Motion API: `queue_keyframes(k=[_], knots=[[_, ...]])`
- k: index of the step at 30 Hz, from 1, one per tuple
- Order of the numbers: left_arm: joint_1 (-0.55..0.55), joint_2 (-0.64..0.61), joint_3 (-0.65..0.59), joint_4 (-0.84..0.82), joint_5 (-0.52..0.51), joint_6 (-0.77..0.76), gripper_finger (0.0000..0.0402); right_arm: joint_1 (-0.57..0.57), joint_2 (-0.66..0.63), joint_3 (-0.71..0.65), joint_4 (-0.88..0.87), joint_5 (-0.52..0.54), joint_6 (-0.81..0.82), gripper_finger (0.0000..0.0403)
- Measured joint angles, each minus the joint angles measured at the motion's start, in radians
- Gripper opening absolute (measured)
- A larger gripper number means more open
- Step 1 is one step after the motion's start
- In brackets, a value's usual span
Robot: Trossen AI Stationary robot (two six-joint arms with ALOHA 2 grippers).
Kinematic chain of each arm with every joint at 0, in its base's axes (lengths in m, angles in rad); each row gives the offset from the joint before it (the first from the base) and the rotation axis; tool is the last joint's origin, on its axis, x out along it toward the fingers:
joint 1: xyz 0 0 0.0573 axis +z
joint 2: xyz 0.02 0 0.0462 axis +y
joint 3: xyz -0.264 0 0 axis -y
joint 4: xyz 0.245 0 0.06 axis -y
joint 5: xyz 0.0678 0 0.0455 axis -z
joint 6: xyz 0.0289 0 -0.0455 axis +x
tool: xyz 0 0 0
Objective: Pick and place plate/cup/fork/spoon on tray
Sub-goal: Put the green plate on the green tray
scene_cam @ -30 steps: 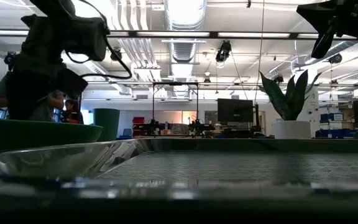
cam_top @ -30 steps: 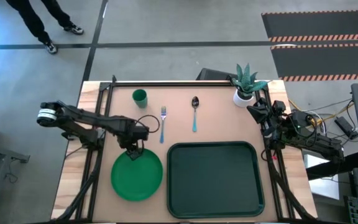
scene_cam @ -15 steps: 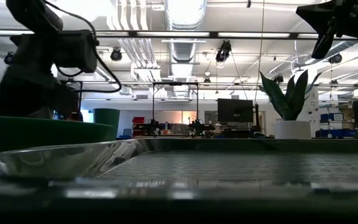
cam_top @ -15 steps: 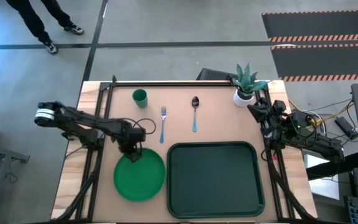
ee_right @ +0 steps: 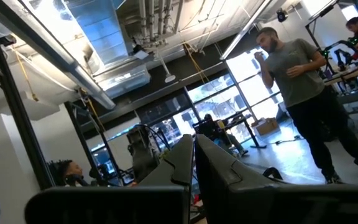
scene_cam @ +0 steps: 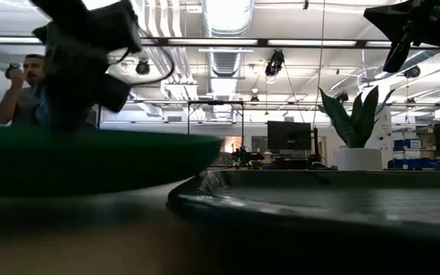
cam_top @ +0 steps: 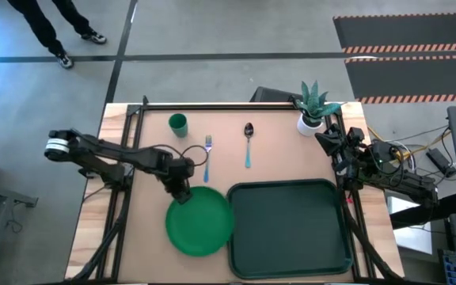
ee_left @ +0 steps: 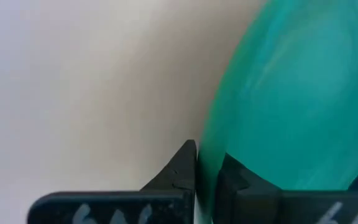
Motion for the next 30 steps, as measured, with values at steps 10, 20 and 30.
queue_keyframes(k=[10, 20, 30], knots=[[0.001, 0.018, 0.249, 0.096, -0.098, -0.007, 0.0001, 0.0, 0.0, 0.0, -0.001, -0.001, -0.007, 0.0009], [-0.006, 0.348, 0.359, 0.288, 0.033, 0.089, 0.0001, 0.0, 0.0, 0.0, -0.001, -0.002, -0.014, 0.0009], [-0.019, 0.619, 0.697, 0.293, 0.13, 0.274, 0.0001, 0.0, 0.0, 0.0, -0.002, -0.002, -0.016, 0.0009]])
